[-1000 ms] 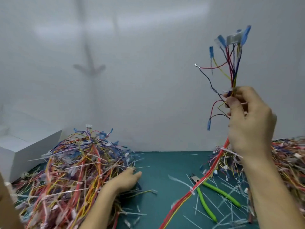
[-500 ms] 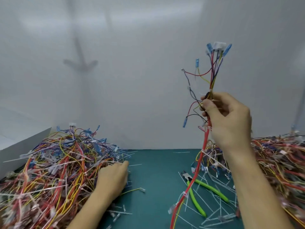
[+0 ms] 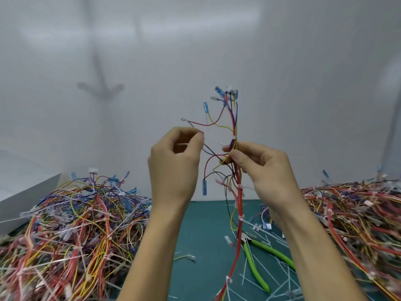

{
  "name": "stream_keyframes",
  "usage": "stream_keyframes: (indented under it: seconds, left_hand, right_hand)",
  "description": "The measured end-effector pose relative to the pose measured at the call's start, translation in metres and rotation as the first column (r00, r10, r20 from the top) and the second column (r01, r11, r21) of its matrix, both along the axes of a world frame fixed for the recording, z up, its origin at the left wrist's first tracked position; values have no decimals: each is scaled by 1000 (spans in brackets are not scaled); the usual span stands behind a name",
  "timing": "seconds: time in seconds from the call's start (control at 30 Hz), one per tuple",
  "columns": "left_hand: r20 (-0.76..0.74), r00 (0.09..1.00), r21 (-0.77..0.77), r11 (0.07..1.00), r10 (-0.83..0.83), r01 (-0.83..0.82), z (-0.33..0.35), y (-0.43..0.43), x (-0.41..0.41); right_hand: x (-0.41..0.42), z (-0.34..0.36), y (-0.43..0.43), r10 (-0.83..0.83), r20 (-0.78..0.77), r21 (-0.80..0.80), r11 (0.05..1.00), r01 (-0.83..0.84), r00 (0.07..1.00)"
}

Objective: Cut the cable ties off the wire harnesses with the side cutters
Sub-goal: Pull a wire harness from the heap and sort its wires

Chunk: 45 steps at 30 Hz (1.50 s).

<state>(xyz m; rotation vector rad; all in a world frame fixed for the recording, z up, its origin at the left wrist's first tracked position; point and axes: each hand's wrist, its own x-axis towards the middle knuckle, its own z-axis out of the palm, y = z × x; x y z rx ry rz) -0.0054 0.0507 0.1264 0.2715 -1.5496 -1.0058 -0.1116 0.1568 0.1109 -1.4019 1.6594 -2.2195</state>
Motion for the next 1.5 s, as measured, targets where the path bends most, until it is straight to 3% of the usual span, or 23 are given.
stream_keyframes:
  seconds: [0.2, 0.37, 0.5, 0.63, 0.83, 1.07, 1.33, 1.5]
  left_hand:
    - [189, 981, -109, 994, 41, -20, -1, 7, 6]
    - [165, 981, -137, 987, 101, -79, -6, 9, 4]
    - [130, 983, -156, 981, 132, -111, -6, 11, 5]
    - [164, 982, -173, 983, 98, -69, -5, 13, 6]
    - [183, 982, -168, 985, 57, -26, -5, 15, 7]
    - [100, 993, -98, 992, -64, 74, -4, 15, 9]
    - [4, 995, -41, 994, -103, 103, -4, 17, 8]
    - [34, 995, -67, 993, -92, 94, -3, 17, 7]
  right_hand:
    - [8, 2, -1, 75, -121, 88, 994, -64, 990]
    - [14, 0, -6, 62, -155, 122, 992, -43, 986]
    - [19, 3, -4, -48, -249, 154, 984, 88, 967]
    - [23, 8, 4, -192, -424, 175, 942, 288, 885]
    - [24, 10, 7, -195, -326, 181, 948, 263, 925]
    - [25, 14, 9, -189, -243, 139, 964, 227, 951]
    - [27, 16, 10, -136, -218, 115, 980, 164, 966]
    - [27, 15, 9, -131, -213, 105, 982, 156, 968]
